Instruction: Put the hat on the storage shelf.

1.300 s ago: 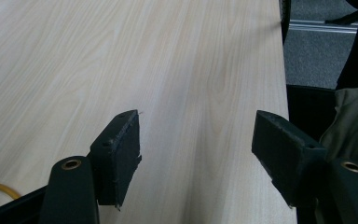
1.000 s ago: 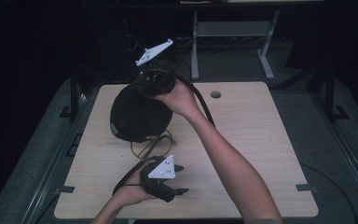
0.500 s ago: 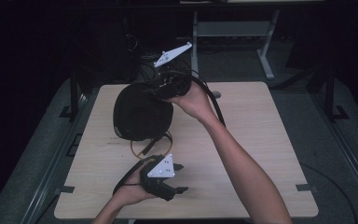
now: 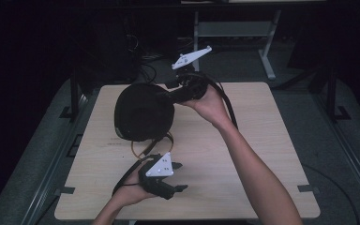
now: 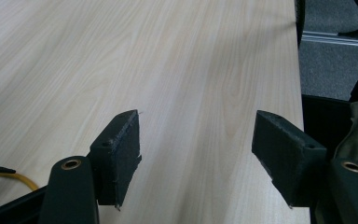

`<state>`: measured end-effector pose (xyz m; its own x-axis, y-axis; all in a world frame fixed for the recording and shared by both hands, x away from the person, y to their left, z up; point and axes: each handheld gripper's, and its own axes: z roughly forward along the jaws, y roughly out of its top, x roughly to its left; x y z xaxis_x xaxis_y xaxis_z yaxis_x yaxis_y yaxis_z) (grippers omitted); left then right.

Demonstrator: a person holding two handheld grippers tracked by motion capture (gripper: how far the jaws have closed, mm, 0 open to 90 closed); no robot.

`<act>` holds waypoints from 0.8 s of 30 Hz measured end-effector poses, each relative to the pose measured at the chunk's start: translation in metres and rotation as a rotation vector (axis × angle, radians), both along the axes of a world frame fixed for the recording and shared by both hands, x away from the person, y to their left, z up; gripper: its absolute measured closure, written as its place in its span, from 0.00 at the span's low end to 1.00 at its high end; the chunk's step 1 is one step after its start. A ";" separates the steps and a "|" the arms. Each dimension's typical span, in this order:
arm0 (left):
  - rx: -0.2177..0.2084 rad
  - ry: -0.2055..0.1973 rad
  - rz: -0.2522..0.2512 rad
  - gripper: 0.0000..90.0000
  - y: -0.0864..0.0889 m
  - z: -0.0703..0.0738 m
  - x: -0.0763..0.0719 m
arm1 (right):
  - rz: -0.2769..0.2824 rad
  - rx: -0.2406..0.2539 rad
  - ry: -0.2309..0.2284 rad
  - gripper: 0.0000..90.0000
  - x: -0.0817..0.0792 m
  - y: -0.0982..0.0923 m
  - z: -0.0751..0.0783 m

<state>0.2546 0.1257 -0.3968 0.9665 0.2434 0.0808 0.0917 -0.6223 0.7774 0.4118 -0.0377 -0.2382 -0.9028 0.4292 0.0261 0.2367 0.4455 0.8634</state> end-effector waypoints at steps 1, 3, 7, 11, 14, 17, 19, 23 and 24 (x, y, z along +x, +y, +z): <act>0.000 0.000 0.002 0.36 0.000 0.000 0.000 | 0.000 0.000 0.000 0.49 0.000 0.000 0.000; -0.001 0.003 0.007 0.36 0.000 -0.001 0.000 | -0.007 0.006 0.007 0.48 0.000 -0.005 -0.001; 0.007 -0.004 0.008 0.35 0.001 -0.001 0.001 | -0.015 0.011 0.018 0.47 -0.001 -0.012 -0.003; 0.002 -0.001 0.014 0.35 0.001 -0.002 0.001 | -0.027 0.021 0.026 0.45 -0.003 -0.021 -0.006; -0.002 -0.001 0.016 0.34 0.001 -0.002 0.002 | -0.034 0.027 0.041 0.43 -0.003 -0.029 -0.009; 0.000 -0.003 0.018 0.34 0.001 -0.002 0.002 | -0.045 0.031 0.046 0.42 -0.005 -0.036 -0.011; -0.002 0.002 0.021 0.34 0.000 -0.003 0.002 | -0.053 0.040 0.052 0.41 -0.005 -0.042 -0.012; 0.001 0.009 0.024 0.34 0.000 -0.004 0.002 | -0.066 0.046 0.068 0.39 -0.005 -0.051 -0.016; -0.001 0.010 0.024 0.34 0.000 -0.004 0.002 | -0.069 0.047 0.065 0.38 -0.006 -0.053 -0.016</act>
